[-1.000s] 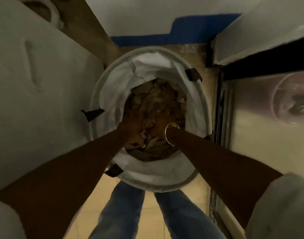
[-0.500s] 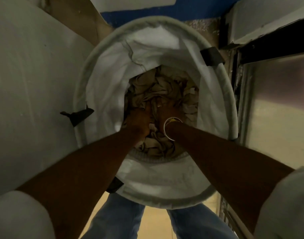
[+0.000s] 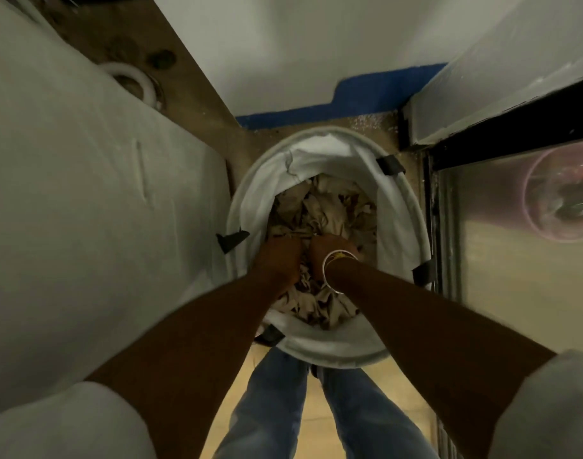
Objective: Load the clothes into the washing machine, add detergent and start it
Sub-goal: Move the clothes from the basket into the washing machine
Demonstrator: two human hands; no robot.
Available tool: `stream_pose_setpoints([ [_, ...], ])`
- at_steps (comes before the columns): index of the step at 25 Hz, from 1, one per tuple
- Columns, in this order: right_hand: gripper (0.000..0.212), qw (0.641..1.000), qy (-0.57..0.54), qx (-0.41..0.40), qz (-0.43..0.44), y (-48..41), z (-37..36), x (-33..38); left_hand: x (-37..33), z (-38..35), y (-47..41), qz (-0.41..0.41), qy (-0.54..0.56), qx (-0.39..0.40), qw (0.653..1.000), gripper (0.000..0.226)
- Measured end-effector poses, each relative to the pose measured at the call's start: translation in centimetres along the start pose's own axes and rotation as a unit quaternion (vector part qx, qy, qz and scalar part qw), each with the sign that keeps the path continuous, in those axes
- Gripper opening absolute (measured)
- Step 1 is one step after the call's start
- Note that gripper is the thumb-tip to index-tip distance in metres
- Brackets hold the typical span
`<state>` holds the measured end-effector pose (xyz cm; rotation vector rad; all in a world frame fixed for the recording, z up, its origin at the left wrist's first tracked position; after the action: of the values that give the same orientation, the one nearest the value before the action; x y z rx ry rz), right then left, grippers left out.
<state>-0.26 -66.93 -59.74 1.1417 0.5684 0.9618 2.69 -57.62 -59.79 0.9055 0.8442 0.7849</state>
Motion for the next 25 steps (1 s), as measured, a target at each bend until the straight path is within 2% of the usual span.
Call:
stream_pose_setpoints([
  [7, 0.034, 0.998, -0.027, -0.051, -0.040, 12.7, 7.6, 0.3, -4.5, 8.7, 12.2, 0.018, -0.012, -0.079, 0.997, 0.025],
  [13, 0.032, 0.993, 0.006, -0.121, 0.013, 23.4, 13.3, 2.7, -6.9, 14.7, 22.9, -0.029, -0.017, -0.159, 0.987, 0.025],
  [17, 0.029, 0.988, 0.010, -0.149, 0.033, 28.3, 15.0, 4.6, -6.8, 16.8, 28.2, -0.015, -0.042, -0.204, 0.978, 0.019],
  [20, 0.029, 0.983, 0.017, -0.175, 0.046, 32.6, 16.0, 5.7, -7.9, 17.9, 32.7, -0.009, -0.089, -0.220, 0.971, 0.025],
  [25, 0.030, 0.964, 0.028, -0.254, 0.081, 45.2, 17.8, 7.3, -10.3, 19.6, 45.0, -0.025, -0.130, -0.330, 0.935, 0.026],
])
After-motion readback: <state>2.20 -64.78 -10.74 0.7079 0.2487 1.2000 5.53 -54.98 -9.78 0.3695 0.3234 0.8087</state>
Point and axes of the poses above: each hand's wrist, its own y-axis away from the middle knuckle, its own z-axis out of the back of the hand, x = y × z, the point moved 8 cm from there along -y, towards the middle knuckle, and after that the axes turned 12 degrees about x, right-handed, at the moved point
